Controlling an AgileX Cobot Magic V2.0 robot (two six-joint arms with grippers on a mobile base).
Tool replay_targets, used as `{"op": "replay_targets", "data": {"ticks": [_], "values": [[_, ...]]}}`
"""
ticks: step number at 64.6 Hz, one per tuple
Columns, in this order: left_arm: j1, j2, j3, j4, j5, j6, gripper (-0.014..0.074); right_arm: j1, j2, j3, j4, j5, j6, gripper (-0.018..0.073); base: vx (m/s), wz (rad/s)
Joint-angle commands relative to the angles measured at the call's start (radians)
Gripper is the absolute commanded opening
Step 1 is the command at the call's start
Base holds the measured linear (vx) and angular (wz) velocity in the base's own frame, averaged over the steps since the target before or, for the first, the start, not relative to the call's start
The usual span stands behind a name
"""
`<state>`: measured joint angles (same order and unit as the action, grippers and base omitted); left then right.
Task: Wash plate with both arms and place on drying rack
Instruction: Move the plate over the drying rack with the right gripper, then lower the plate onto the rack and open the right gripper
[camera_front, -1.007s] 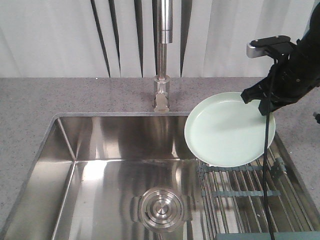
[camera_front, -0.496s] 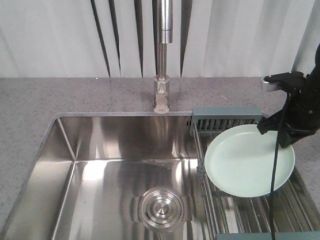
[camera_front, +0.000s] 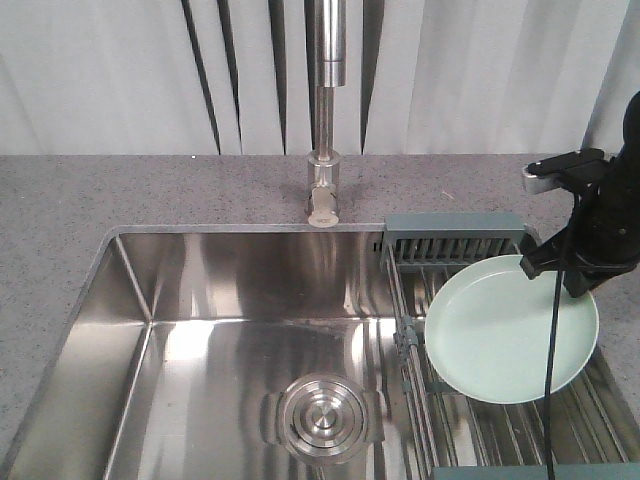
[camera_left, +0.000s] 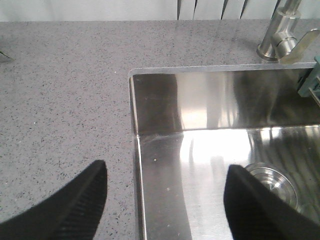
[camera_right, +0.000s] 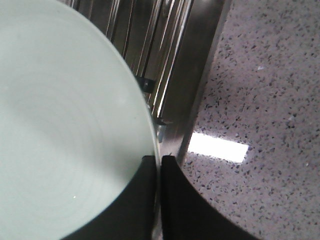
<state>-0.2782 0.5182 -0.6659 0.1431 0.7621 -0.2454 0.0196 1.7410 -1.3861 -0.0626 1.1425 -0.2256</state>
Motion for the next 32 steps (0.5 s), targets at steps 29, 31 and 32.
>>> {"op": "replay_targets", "data": {"ticks": [29, 31, 32], "values": [[-0.003, 0.004, -0.025, 0.006, -0.06, -0.007, 0.0464, 0.0, 0.075, -0.023, 0.005, -0.052, 0.011, 0.0074, 0.0, 0.0], [-0.003, 0.004, -0.025, 0.006, -0.06, -0.007, 0.0464, 0.0, 0.075, -0.023, 0.006, -0.052, 0.014, 0.01, 0.0, 0.0], [-0.003, 0.004, -0.025, 0.006, -0.06, -0.007, 0.0464, 0.0, 0.075, -0.023, 0.007, -0.052, 0.016, 0.0112, 0.0, 0.0]]}}
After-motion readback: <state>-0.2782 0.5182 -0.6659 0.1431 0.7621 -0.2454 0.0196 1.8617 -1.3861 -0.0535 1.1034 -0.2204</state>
